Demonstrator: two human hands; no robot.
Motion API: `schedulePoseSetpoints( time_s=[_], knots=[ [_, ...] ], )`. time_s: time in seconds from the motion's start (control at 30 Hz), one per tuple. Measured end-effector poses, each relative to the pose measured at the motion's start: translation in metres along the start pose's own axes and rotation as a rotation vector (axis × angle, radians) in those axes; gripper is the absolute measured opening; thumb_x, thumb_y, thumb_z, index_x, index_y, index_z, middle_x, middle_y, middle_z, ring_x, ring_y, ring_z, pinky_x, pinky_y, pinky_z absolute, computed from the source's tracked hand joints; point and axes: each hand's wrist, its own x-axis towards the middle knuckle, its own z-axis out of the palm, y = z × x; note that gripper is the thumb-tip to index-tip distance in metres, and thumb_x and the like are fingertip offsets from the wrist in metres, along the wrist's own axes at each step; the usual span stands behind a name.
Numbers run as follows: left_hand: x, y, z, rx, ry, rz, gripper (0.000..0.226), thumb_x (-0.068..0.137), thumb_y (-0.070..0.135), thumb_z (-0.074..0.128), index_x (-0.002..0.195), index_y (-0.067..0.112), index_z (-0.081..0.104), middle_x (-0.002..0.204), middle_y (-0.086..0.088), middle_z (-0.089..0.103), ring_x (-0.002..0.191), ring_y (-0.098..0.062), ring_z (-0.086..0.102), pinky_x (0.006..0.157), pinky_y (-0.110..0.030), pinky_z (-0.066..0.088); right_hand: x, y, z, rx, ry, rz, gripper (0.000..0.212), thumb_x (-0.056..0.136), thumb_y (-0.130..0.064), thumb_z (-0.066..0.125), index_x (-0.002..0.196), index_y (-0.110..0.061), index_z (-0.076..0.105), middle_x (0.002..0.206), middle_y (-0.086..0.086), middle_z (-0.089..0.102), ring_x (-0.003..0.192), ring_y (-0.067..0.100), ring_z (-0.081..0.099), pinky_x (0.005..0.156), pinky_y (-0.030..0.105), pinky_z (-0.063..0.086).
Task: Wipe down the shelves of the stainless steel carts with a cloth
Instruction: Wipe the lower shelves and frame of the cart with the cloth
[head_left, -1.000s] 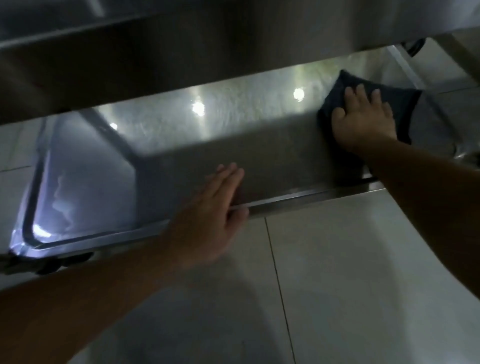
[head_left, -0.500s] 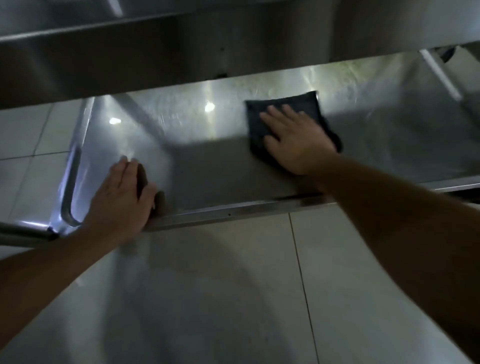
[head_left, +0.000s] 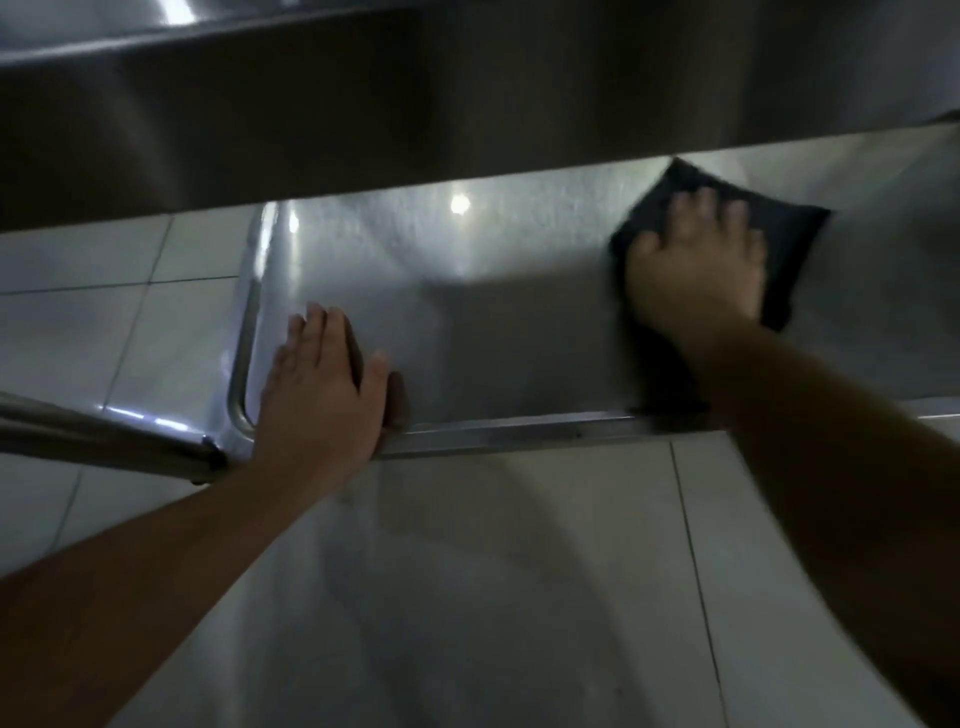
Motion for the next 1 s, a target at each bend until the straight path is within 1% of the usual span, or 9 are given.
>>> schedulePoseSetpoints(
  time_s=[0.17, 0.3, 0.37, 0.47, 0.57, 0.67, 0.73, 0.83, 1.0],
  knots=[
    [0.002, -0.005, 0.001, -0.027, -0.026, 0.000, 0.086, 0.099, 0.059, 0.010, 0.167, 0.009, 0.020, 0.176, -0.011, 0.016, 0.163, -0.023, 0.008, 0.132, -0.040, 0.007, -0.059, -0.163, 0.051, -0.003, -0.128, -0.437, 0.072, 0.102, -0.050, 0.017, 0.167, -0.019, 0.012, 0.174, 0.005, 0.006, 0.160, 0.029, -0.001, 0.129, 0.050, 0.000],
    [0.001, -0.007, -0.001, -0.047, -0.028, 0.017, 0.082, 0.098, 0.051, 0.009, 0.166, 0.007, 0.023, 0.175, -0.013, 0.019, 0.163, -0.024, 0.011, 0.132, -0.042, 0.010, -0.051, -0.162, 0.046, -0.063, -0.200, -0.663, 0.070, 0.103, -0.054, 0.019, 0.166, -0.024, 0.014, 0.174, -0.001, 0.009, 0.161, 0.023, 0.002, 0.129, 0.045, 0.001],
    [0.001, -0.008, 0.000, -0.040, -0.027, 0.025, 0.079, 0.100, 0.048, 0.012, 0.166, 0.006, 0.023, 0.175, -0.014, 0.019, 0.163, -0.025, 0.012, 0.132, -0.042, 0.011, -0.033, -0.121, 0.033, -0.066, -0.152, -0.601, 0.070, 0.102, -0.054, 0.027, 0.165, -0.025, 0.021, 0.173, -0.001, 0.015, 0.160, 0.024, 0.010, 0.128, 0.045, 0.009],
    [0.000, -0.008, 0.001, -0.041, -0.018, 0.017, 0.079, 0.101, 0.049, 0.012, 0.167, 0.007, 0.021, 0.175, -0.013, 0.018, 0.163, -0.024, 0.011, 0.132, -0.041, 0.009, 0.002, -0.034, 0.005, -0.105, -0.021, -0.359, 0.069, 0.100, -0.048, 0.031, 0.161, -0.016, 0.032, 0.170, 0.009, 0.027, 0.154, 0.035, 0.026, 0.123, 0.051, 0.023],
    [-0.002, -0.005, 0.003, -0.040, -0.002, 0.017, 0.081, 0.101, 0.053, 0.010, 0.167, 0.006, 0.021, 0.175, -0.014, 0.018, 0.163, -0.026, 0.011, 0.132, -0.041, 0.008, 0.014, 0.034, -0.019, -0.072, 0.032, -0.029, 0.074, 0.097, -0.050, 0.023, 0.162, -0.014, 0.029, 0.170, 0.011, 0.023, 0.156, 0.036, 0.020, 0.125, 0.054, 0.017],
    [-0.003, -0.004, 0.005, -0.038, 0.003, 0.010, 0.084, 0.099, 0.055, 0.008, 0.167, 0.006, 0.019, 0.175, -0.015, 0.017, 0.163, -0.028, 0.011, 0.132, -0.042, 0.008, 0.011, 0.026, -0.015, -0.010, 0.036, 0.221, 0.074, 0.100, -0.048, 0.019, 0.166, -0.015, 0.018, 0.174, 0.007, 0.012, 0.160, 0.032, 0.006, 0.128, 0.054, 0.005],
    [-0.003, -0.004, 0.005, -0.047, 0.007, 0.004, 0.085, 0.099, 0.056, 0.007, 0.167, 0.006, 0.019, 0.175, -0.014, 0.016, 0.163, -0.027, 0.010, 0.132, -0.042, 0.008, 0.006, -0.009, -0.003, 0.022, 0.063, 0.273, 0.072, 0.101, -0.045, 0.020, 0.166, -0.013, 0.017, 0.174, 0.009, 0.011, 0.160, 0.034, 0.005, 0.127, 0.055, 0.004],
    [-0.002, -0.004, 0.006, -0.074, 0.007, -0.003, 0.084, 0.100, 0.056, 0.004, 0.167, 0.009, 0.019, 0.176, -0.012, 0.015, 0.163, -0.024, 0.009, 0.132, -0.040, 0.006, -0.013, -0.080, 0.023, 0.049, 0.035, 0.098, 0.070, 0.103, -0.044, 0.026, 0.165, -0.012, 0.020, 0.173, 0.010, 0.012, 0.159, 0.034, 0.005, 0.127, 0.054, 0.004],
    [-0.001, -0.007, 0.002, -0.132, 0.013, -0.014, 0.086, 0.099, 0.058, 0.002, 0.166, 0.010, 0.026, 0.175, -0.010, 0.021, 0.162, -0.020, 0.012, 0.132, -0.038, 0.008, -0.066, -0.169, 0.056, -0.050, -0.172, -0.583, 0.067, 0.106, -0.048, 0.018, 0.167, -0.020, 0.011, 0.175, 0.003, 0.005, 0.161, 0.027, -0.001, 0.129, 0.049, 0.000]
  ],
)
